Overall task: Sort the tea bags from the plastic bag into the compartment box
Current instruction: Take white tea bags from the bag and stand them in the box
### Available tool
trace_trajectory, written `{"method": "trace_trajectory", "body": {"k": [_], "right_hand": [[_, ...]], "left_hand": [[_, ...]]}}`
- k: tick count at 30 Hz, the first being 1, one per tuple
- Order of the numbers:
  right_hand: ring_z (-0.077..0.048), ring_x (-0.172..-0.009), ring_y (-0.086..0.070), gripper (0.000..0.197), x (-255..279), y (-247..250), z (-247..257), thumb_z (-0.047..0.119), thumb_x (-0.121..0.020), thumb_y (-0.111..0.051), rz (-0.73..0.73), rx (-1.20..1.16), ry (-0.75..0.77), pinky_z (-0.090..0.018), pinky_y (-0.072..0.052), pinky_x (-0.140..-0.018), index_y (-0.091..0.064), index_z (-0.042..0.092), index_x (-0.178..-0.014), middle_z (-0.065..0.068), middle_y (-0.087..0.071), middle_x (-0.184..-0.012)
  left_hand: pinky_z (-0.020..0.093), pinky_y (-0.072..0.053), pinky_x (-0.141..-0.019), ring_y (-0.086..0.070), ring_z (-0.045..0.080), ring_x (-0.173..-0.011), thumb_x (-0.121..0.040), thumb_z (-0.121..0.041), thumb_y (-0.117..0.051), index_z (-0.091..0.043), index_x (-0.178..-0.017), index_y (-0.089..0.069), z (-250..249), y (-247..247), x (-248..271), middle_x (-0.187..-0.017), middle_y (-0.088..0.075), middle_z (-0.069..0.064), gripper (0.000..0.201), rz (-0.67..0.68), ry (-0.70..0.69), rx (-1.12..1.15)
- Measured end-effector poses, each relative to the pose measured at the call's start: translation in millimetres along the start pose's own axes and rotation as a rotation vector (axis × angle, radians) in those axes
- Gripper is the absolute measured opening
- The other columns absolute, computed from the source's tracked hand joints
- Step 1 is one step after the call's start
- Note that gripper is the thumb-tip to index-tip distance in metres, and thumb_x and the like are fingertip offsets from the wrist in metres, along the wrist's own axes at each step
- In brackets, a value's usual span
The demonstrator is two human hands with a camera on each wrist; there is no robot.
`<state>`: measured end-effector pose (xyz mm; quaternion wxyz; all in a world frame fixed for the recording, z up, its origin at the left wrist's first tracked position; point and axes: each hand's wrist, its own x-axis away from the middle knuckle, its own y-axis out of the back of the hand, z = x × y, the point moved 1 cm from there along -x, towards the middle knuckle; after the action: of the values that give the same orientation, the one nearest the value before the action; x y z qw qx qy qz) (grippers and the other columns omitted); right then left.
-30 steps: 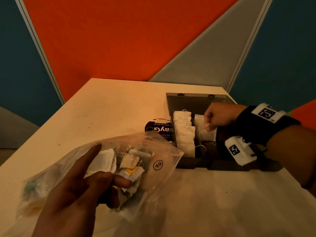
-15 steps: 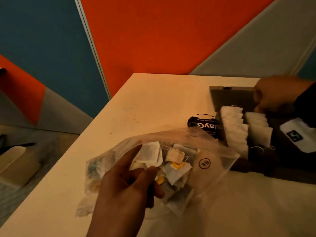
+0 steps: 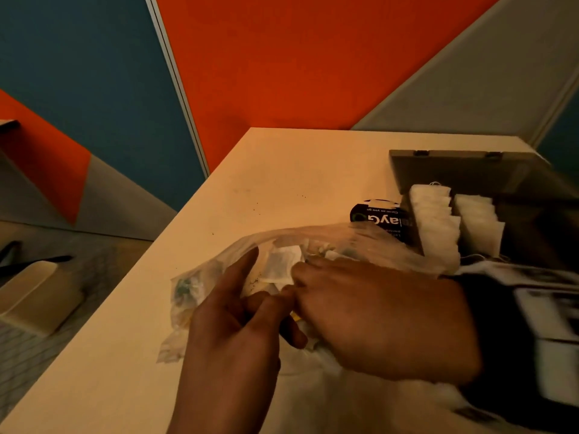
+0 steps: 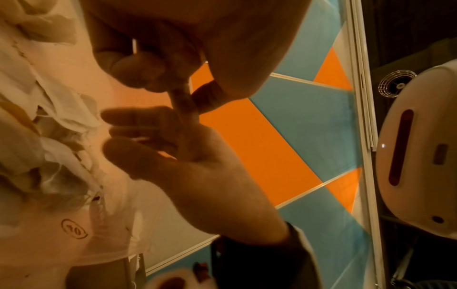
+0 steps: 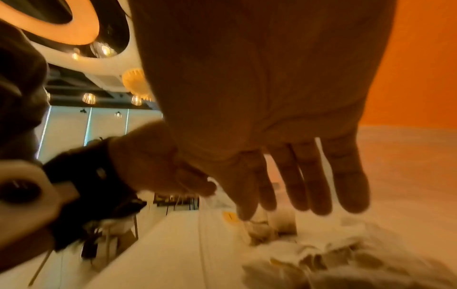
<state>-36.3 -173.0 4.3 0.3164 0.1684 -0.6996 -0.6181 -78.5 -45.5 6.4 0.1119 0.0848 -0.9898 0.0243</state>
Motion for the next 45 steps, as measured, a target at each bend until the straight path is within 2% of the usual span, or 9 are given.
{"method": "trace_trajectory", "body": {"k": [3,6,10,16,23,26,30,41,45], "right_hand": [[-0.026,-0.118,-0.044,0.040,-24,1,6,0.027,-0.092,-0.053,-0.076,0.016,0.059,-0.042,-0.040,-0.098,-0.050,0.016,-0.130,-0.008,-0.047,-0.129],[-0.033,-0.111,-0.051,0.042,-49,-2,2,0.021,-0.094,-0.050,-0.014,0.150,-0.018,-0.043,-0.045,-0.094,-0.044,0.004,-0.132,-0.018,-0.049,-0.128],[-0.032,-0.101,-0.052,0.045,-72,-6,-9,0.015,-0.098,-0.045,0.103,0.034,-0.070,-0.036,-0.044,-0.089,-0.035,0.003,-0.141,-0.021,-0.049,-0.130],[-0.030,-0.084,-0.053,0.028,-85,-14,-17,0.006,-0.095,-0.048,0.050,-0.069,-0.063,-0.042,-0.048,-0.084,-0.056,0.002,-0.121,-0.019,-0.061,-0.107],[-0.029,-0.082,-0.057,0.022,-87,-13,-25,0.013,-0.089,-0.055,0.055,-0.094,-0.102,-0.044,-0.052,-0.077,-0.059,0.006,-0.110,-0.013,-0.062,-0.105],[-0.026,-0.103,-0.052,0.056,-83,-11,-24,0.021,-0.088,-0.060,0.136,-0.054,-0.088,-0.038,-0.047,-0.088,-0.040,0.018,-0.140,-0.008,-0.048,-0.133],[-0.032,-0.116,-0.050,0.063,-90,-16,-24,0.031,-0.085,-0.065,0.165,0.047,-0.087,-0.046,-0.045,-0.095,-0.036,0.024,-0.141,-0.010,-0.041,-0.141],[-0.020,-0.076,-0.050,0.014,-76,9,-25,0.016,-0.094,-0.048,-0.092,-0.227,-0.085,-0.037,-0.046,-0.076,-0.056,0.020,-0.084,0.001,-0.056,-0.085],[-0.021,-0.077,-0.056,0.017,-55,24,-28,0.028,-0.093,-0.055,-0.094,-0.434,-0.139,-0.039,-0.049,-0.073,-0.065,0.013,-0.091,-0.003,-0.061,-0.086]], "left_hand": [[0.039,-0.042,-0.058,-0.047,0.010,-0.034,-0.088,-0.005,-0.061,-0.035,-0.136,-0.049,3,7,-4,-0.053,-0.065,0.016,0.057,0.000,0.054,0.013],[0.066,-0.040,-0.094,-0.047,0.008,-0.035,-0.089,-0.002,-0.059,-0.034,-0.139,-0.046,8,12,0,-0.053,-0.065,0.015,0.061,0.017,0.074,-0.011],[0.048,-0.046,-0.068,-0.046,0.010,-0.039,-0.091,-0.003,-0.059,-0.036,-0.142,-0.041,12,19,2,-0.058,-0.069,0.014,0.064,0.098,0.112,-0.033],[0.054,-0.042,-0.100,-0.050,0.012,-0.058,-0.093,-0.007,-0.057,-0.039,-0.147,-0.028,24,23,0,-0.070,-0.075,0.002,0.069,0.230,0.152,-0.110],[0.023,-0.039,-0.042,-0.045,0.017,-0.039,-0.093,-0.013,-0.060,-0.034,-0.143,-0.036,29,31,-9,-0.075,-0.075,0.007,0.059,0.259,0.144,-0.043],[0.021,-0.036,-0.040,-0.043,0.017,-0.036,-0.093,-0.013,-0.061,-0.031,-0.134,-0.046,31,33,-9,-0.073,-0.074,0.009,0.047,0.243,0.129,-0.025],[0.020,-0.035,-0.039,-0.044,0.018,-0.036,-0.092,-0.015,-0.061,-0.030,-0.128,-0.050,30,34,-9,-0.072,-0.074,0.008,0.040,0.236,0.110,-0.021],[0.021,-0.035,-0.041,-0.044,0.019,-0.037,-0.091,-0.011,-0.062,-0.028,-0.118,-0.055,35,34,-12,-0.073,-0.073,0.014,0.033,0.234,0.098,0.007],[0.023,-0.033,-0.044,-0.044,0.016,-0.038,-0.087,-0.008,-0.067,-0.025,-0.106,-0.060,39,25,-11,-0.075,-0.070,0.015,0.027,0.193,0.084,0.018]]}}
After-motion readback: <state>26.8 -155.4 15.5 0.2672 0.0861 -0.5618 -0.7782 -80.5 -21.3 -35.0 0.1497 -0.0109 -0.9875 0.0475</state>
